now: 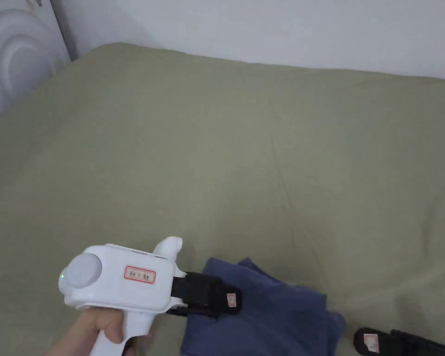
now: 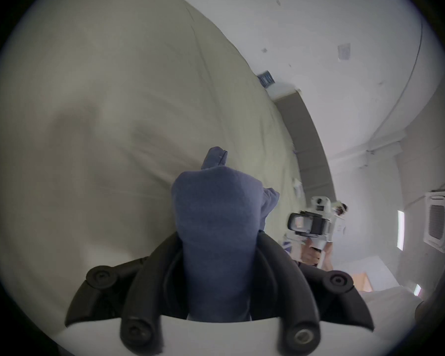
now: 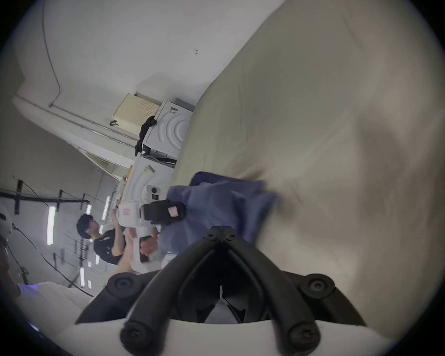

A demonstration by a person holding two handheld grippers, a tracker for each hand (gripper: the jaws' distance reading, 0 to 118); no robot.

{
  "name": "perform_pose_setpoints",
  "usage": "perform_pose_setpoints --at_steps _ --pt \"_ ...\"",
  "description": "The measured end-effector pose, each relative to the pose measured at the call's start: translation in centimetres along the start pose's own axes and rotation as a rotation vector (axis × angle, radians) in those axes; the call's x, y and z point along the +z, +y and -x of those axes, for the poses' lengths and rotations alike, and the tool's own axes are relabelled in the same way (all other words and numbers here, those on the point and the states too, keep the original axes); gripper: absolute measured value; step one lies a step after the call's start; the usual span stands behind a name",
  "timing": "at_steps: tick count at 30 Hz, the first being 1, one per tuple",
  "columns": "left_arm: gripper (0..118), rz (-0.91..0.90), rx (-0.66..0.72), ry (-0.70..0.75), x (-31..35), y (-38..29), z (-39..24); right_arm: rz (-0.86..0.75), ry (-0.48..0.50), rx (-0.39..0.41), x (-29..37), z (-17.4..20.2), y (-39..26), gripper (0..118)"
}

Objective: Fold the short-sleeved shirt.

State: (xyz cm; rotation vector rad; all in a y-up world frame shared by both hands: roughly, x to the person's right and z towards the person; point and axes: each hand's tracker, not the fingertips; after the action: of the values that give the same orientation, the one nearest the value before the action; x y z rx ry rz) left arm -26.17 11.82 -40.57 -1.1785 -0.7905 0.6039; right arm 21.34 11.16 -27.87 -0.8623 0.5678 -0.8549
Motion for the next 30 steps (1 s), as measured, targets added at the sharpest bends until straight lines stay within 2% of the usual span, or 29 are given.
perform_pose_setpoints --at_steps 4,6,8,13,15,16,17,18,19,23,26,29,30 --pt "29 -0.069 0.057 0.155 9.3 3.9 4.8 -0.018 -0.018 0.062 0.6 1.7 1.0 2" --pt "29 -0.106 0.05 0.281 13.7 6.0 7.3 -0.027 -0.031 0.064 0.6 2.1 1.3 2" --pt "29 -0.149 0.093 0.34 17.0 7.4 8.9 -0.033 -0.035 0.064 0.6 2.2 1.6 2" --pt "29 -0.143 0.094 0.449 19.8 10.5 11.6 -0.045 -0.071 0.057 0.0 2.0 1.8 2" --pt "30 -0.138 0.107 0.43 20.0 11.4 12.2 -0.042 -0.083 0.048 -0.2 1.9 1.7 2" --pt "40 -0.127 0.1 0.438 20.0 11.6 12.2 -0.039 -0.09 0.047 -0.3 1.8 1.8 2" --pt "65 -0.109 0.082 0.425 20.2 11.6 12.1 -0.035 -0.094 0.048 -0.3 1.8 1.7 2" --pt "101 -0.094 0.08 0.404 20.3 11.7 11.9 -0.029 -0.093 0.051 -0.3 1.8 1.8 2" --pt "116 -0.094 0.071 0.405 20.5 11.6 11.6 -0.027 -0.094 0.051 -0.3 1.8 1.8 2" --pt "118 -0.197 0.033 0.528 22.1 10.9 9.9 -0.032 -0.094 0.067 0.4 2.2 2.1 2" --pt "118 -0.23 0.013 0.536 23.0 9.5 7.3 -0.049 -0.067 0.084 1.4 2.9 2.3 2" --pt "112 -0.27 -0.007 0.584 22.9 7.9 3.7 -0.077 -0.078 0.144 3.0 4.5 2.3 2" --pt "103 -0.304 -0.03 0.588 22.3 7.2 1.8 -0.093 -0.081 0.173 3.7 5.2 2.3 2"
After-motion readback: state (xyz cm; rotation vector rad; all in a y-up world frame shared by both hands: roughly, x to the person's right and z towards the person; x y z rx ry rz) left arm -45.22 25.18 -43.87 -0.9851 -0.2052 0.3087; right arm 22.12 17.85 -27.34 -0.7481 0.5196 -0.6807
